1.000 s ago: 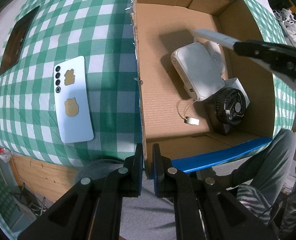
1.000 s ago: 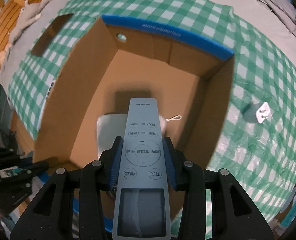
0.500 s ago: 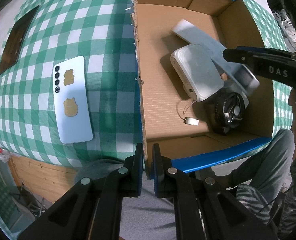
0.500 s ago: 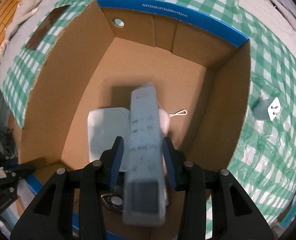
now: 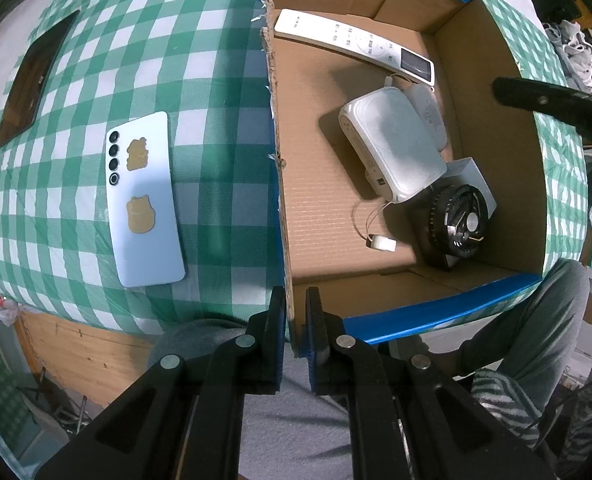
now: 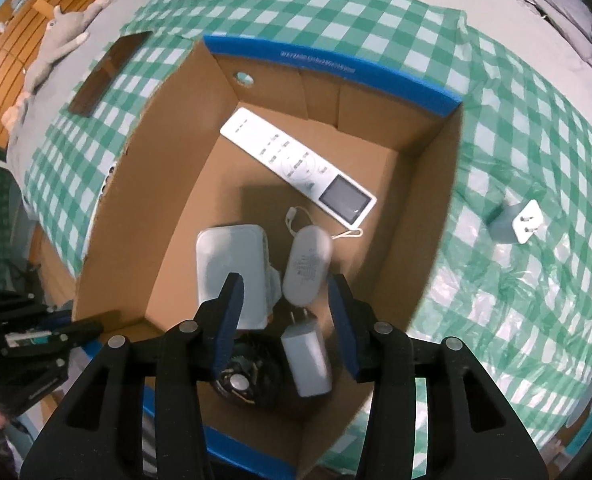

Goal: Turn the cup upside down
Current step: 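Move the right tool to the white plug adapter and grasp it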

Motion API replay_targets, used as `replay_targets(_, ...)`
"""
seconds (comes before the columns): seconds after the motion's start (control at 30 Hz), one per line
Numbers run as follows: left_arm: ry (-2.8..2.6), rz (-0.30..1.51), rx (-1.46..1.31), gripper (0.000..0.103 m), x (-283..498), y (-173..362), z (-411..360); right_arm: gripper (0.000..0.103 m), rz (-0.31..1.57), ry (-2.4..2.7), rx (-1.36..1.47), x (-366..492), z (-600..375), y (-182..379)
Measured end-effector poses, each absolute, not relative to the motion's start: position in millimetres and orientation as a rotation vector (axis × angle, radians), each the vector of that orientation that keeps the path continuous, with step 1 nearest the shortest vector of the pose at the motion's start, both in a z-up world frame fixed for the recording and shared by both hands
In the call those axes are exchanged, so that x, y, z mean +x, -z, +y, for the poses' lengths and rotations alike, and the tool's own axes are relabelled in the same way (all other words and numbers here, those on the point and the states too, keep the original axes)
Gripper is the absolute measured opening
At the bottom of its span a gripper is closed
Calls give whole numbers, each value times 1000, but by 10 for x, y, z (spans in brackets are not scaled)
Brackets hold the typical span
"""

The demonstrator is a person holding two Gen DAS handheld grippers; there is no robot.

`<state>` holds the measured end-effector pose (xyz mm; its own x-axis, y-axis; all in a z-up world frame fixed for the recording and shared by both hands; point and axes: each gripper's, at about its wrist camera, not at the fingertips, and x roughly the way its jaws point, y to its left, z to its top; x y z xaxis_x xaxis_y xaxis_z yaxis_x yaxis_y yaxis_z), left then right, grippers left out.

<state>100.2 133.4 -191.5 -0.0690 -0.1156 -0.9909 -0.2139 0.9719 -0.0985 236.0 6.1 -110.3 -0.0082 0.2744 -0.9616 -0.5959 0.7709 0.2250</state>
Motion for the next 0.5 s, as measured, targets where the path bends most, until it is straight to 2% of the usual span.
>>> replay_targets(0.03, -81, 1643, -252, 8, 1000, 1916, 1336, 56, 1419, -699, -279, 2385, 31, 1074)
replay_targets(0.5, -78, 1642, -257, 8, 1004, 1907, 1321, 57, 1428, -580, -205, 2944, -563, 926)
